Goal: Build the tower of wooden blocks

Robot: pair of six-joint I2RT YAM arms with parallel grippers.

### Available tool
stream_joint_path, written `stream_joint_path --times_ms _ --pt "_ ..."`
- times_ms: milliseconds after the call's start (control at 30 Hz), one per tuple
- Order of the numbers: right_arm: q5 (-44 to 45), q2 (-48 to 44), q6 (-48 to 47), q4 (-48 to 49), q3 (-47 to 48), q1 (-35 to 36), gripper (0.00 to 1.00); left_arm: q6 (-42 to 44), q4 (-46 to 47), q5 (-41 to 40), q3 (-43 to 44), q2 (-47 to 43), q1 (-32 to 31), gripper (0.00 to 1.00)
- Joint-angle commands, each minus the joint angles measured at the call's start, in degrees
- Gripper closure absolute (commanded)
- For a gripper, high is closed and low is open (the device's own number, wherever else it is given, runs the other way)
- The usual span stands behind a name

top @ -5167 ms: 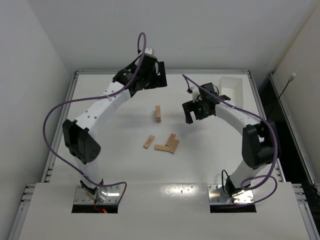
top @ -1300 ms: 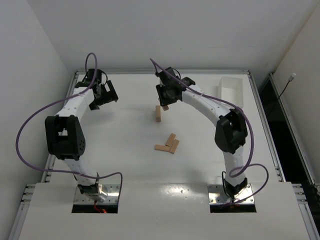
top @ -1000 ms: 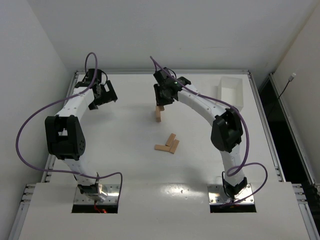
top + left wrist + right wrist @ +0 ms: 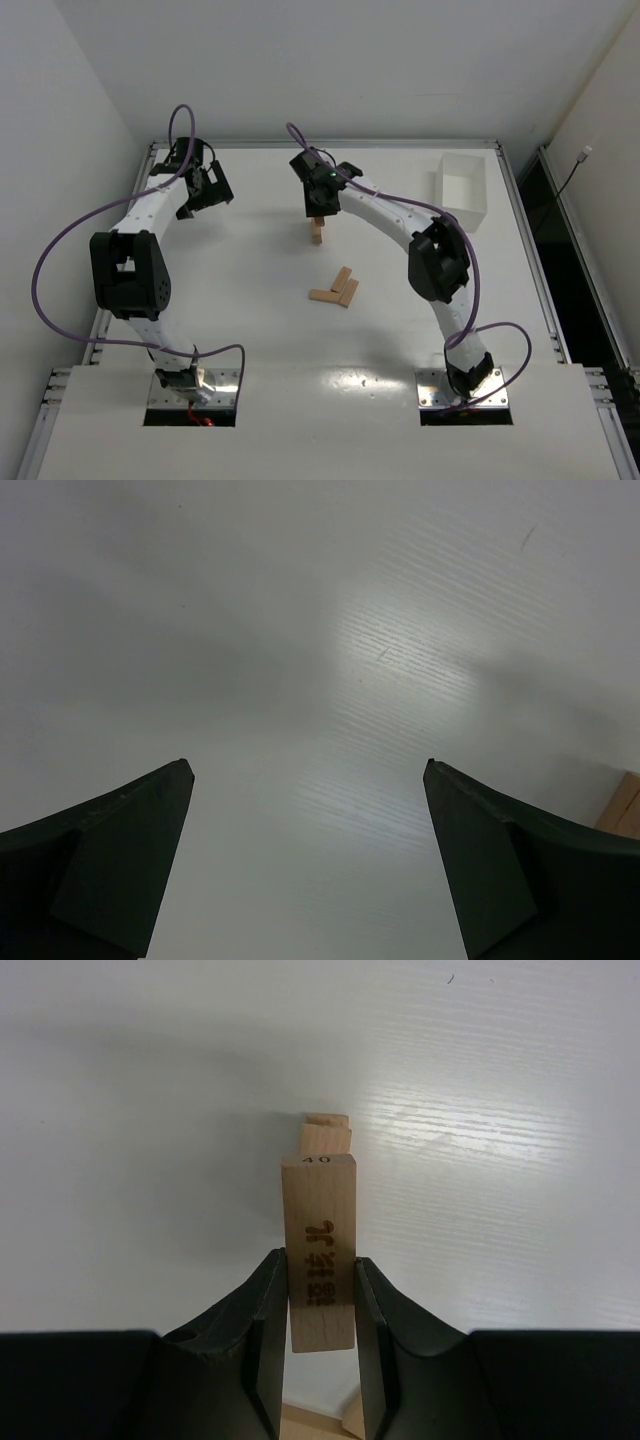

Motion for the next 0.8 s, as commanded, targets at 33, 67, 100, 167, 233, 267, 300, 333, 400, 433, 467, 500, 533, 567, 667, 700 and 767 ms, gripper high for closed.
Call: stream_joint_path --times_ms 33,67,100,167,233,267,300,333,400,433,467,500,533,567,667,700,767 --pt "-0.30 1.51 1.74 0.64 0.54 0.33 1.00 0.30 1.59 -0.70 2.14 -0.62 -0.23 0.00" --pt "-0.30 2.03 1.74 0.64 0.54 0.33 1.00 0.30 1.59 -0.70 2.14 -0.62 -0.23 0.00" --pt "-0.30 2.04 1.74 0.64 1.06 0.33 1.00 0.30 1.59 -0.70 2.14 -0.62 -0.23 0.00" --pt "-0.83 2.74 1.74 0.64 1.06 0.33 1.00 0.30 1.59 -0.70 2.14 -0.10 -0.23 0.00" --pt "-1.53 3.27 1.74 0.64 1.06 -0.19 1.00 0.30 1.59 -0.17 2.14 -0.10 -0.23 0.00" --pt "-1.53 3.27 1.74 0.64 1.06 -0.19 1.00 0.30 1.59 -0.17 2.14 -0.10 -0.23 0.00" --pt "-1.53 3.88 1.74 0.64 1.59 -0.19 1.00 0.30 1.59 -0.17 2.14 -0.10 -0.23 0.00" --pt "-1.53 3.88 1.74 0.64 1.59 -0.19 1.00 0.30 1.59 -0.17 2.14 -0.10 -0.23 0.00" --pt "-1.53 3.88 1.74 0.64 1.59 -0.19 1.00 0.30 1.59 -0.17 2.14 -0.10 -0.23 0.00" --pt "-1.53 4.49 1.74 1.16 2.11 -0.19 1.00 0.30 1.59 -0.17 2.14 0.43 -0.23 0.00" --pt "-1.53 4.50 1.74 1.16 2.12 -0.19 1.00 0.30 1.59 -0.17 2.14 0.43 -0.23 0.00" --pt "-1.53 5.02 1.74 1.16 2.12 -0.19 1.00 0.30 1.59 -0.17 2.14 0.43 -0.23 0.00" --pt "-1.53 5.02 1.74 1.16 2.73 -0.19 1.00 0.30 1.59 -0.17 2.14 0.43 -0.23 0.00" --pt "-1.53 5.02 1.74 1.16 2.73 -0.19 1.00 0.30 1.59 -0.17 2.14 0.43 -0.23 0.00" --pt "-1.01 5.55 1.74 1.16 3.26 -0.19 1.00 0.30 1.59 -0.17 2.14 0.96 -0.23 0.00" --pt "-0.48 5.55 1.74 1.16 3.26 -0.19 1.00 0.30 1.59 -0.17 2.14 0.96 -0.23 0.00" --pt "0.13 6.07 1.74 1.16 3.87 -0.19 1.00 0.30 1.59 0.35 2.14 0.96 -0.23 0.00"
